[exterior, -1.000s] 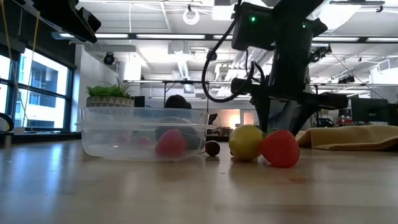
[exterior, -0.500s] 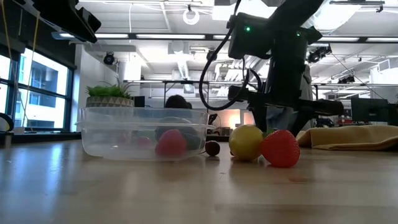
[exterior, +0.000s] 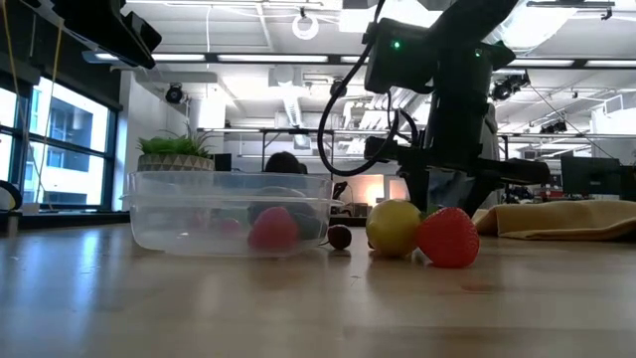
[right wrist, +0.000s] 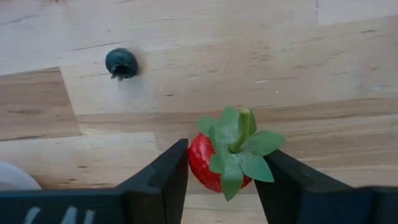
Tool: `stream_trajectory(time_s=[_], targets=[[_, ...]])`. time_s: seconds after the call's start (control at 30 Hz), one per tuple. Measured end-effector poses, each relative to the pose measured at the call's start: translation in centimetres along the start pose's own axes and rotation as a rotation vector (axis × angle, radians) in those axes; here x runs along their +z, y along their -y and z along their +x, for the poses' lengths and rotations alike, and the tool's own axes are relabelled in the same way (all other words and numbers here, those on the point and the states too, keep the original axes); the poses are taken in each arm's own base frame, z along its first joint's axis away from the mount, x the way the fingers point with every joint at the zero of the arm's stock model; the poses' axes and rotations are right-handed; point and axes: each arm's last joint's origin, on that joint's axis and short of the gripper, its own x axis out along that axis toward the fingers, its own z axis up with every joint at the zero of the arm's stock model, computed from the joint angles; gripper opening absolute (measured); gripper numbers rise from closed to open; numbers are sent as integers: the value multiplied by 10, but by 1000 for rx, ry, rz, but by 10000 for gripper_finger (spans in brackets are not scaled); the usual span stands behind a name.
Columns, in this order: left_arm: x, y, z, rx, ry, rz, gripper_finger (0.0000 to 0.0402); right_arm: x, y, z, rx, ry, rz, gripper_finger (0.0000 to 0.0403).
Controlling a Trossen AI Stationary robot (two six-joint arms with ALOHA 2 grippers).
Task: Pick and placing Produce into tupperware
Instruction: Put the red strawberry into the transparent bin
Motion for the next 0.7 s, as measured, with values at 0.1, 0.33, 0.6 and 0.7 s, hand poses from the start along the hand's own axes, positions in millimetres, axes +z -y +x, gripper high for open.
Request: stream_trajectory(time_s=[0.1, 0.33, 0.6, 0.7], targets=[[0, 0, 0, 0, 0, 0, 40, 0, 0, 0, 3, 3, 0, 142], [0, 0, 0, 0, 0, 0, 40, -1, -1, 0, 19, 10, -42, 141], [0, 0, 0, 0, 0, 0, 40, -2, -5, -4, 53, 48, -56, 140], [0, 0, 0, 0, 0, 0, 40, -3, -5, -4, 61, 43, -66, 140]])
